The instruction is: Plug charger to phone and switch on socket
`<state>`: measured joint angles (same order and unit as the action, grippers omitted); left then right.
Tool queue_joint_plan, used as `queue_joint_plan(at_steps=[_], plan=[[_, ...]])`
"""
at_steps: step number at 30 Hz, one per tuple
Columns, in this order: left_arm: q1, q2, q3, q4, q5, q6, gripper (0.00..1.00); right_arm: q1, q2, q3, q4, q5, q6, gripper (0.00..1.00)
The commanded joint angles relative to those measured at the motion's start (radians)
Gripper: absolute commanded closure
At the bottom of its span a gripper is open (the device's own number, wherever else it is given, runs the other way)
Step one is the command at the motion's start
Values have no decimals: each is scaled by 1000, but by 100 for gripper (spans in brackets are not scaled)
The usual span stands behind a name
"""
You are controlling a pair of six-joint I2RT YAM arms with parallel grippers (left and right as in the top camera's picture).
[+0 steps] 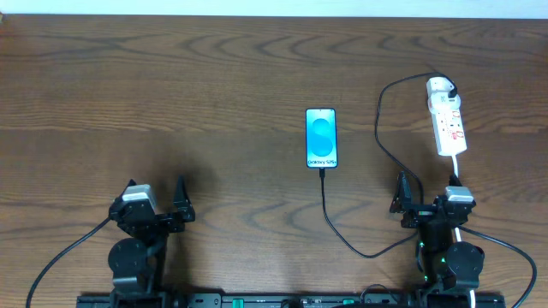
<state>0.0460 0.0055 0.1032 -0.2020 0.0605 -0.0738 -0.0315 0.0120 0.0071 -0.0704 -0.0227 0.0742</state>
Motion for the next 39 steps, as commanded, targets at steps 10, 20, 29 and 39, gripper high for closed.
queue_joint_plan(at_steps=[10, 20, 29, 39], plan=[[6, -4, -27, 51, -29, 48, 4, -7, -6, -2, -5, 9, -12, 1], [6, -4, -99, 144, -28, 55, 3, -7, -6, -2, -5, 9, -12, 1], [6, -4, -99, 132, -27, 55, 4, -7, -6, -2, -5, 9, -12, 1], [6, -4, -99, 132, -27, 55, 3, -7, -6, -2, -5, 9, -12, 1]])
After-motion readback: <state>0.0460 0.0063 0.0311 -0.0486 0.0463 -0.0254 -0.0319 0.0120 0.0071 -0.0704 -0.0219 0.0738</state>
